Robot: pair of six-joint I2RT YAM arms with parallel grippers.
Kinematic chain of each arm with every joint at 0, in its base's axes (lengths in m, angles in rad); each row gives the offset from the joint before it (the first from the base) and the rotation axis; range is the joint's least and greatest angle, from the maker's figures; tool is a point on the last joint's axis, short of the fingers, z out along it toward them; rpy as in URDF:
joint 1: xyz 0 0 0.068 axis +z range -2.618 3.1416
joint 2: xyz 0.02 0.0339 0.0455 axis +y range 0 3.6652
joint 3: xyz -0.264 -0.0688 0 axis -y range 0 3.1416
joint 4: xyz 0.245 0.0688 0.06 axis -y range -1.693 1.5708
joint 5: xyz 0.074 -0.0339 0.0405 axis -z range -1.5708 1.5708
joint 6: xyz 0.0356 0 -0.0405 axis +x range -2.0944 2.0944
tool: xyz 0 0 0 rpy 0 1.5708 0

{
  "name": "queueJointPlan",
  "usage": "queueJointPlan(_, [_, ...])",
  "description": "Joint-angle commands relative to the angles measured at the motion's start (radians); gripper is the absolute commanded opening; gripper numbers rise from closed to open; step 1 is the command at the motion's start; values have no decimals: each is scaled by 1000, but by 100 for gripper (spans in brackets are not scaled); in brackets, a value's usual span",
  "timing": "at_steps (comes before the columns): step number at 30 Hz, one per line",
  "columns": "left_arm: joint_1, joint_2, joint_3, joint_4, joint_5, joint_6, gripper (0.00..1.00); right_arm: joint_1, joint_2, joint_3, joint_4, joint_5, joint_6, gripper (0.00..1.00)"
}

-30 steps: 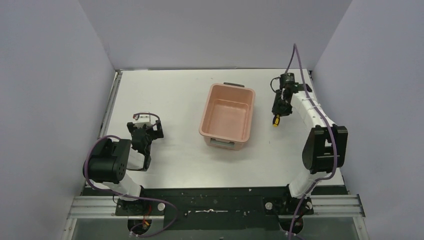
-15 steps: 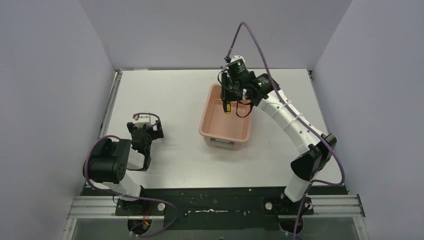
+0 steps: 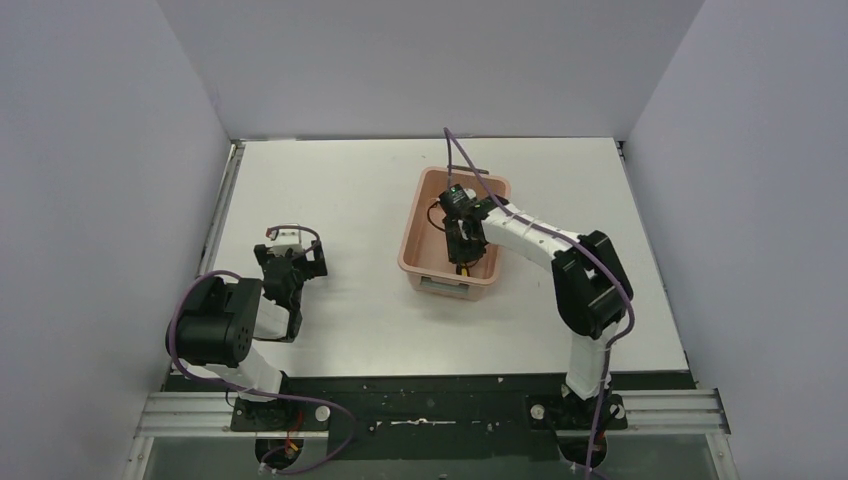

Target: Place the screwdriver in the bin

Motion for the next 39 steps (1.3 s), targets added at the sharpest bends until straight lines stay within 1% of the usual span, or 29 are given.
queueJointPlan(1, [6, -6, 22, 62, 7, 12, 97, -25, 17, -41, 134, 6, 17, 20])
queueJointPlan(2, [6, -6, 21, 60, 7, 12, 97, -28, 23, -46, 137, 10, 17, 26])
queueJointPlan(4, [7, -6, 21, 60, 7, 12, 97, -34, 29, -44, 132, 16, 15, 42])
queueJointPlan(6, [6, -6, 21, 60, 8, 12, 97, -33, 23, -27, 119, 19, 8, 51])
queueJointPlan(9, [6, -6, 21, 60, 7, 12, 97, -31, -19, 21, 82, 50, -5, 59])
queueJointPlan(15, [6, -7, 21, 61, 7, 12, 97, -32, -162, 113, 57, 30, -57, 65])
queueJointPlan(18, [7, -6, 21, 60, 7, 12, 97, -49, -281, 118, 84, 26, -101, 75])
queueJointPlan(20, [6, -6, 21, 60, 7, 12, 97, -89, -374, 77, 142, 13, -134, 92])
queueJointPlan(21, [7, -7, 21, 61, 7, 12, 97, -120, -421, 44, 179, 5, -149, 99])
queueJointPlan(24, [6, -7, 21, 60, 7, 12, 97, -232, -584, -114, 300, 16, -188, 100])
queueJointPlan(27, [6, -6, 21, 61, 7, 12, 97, -345, -696, -312, 436, 72, -205, 100])
queueJointPlan(28, [6, -6, 21, 60, 7, 13, 97, -375, -724, -377, 483, 114, -201, 100])
queueJointPlan(30, [6, -7, 21, 61, 7, 12, 97, -420, -769, -526, 574, 165, -194, 100])
queueJointPlan(33, [7, -7, 21, 60, 7, 12, 97, -467, -813, -700, 711, 217, -194, 100])
queueJointPlan(39, [6, -6, 21, 60, 7, 12, 97, -546, -848, -990, 972, 219, -132, 100])
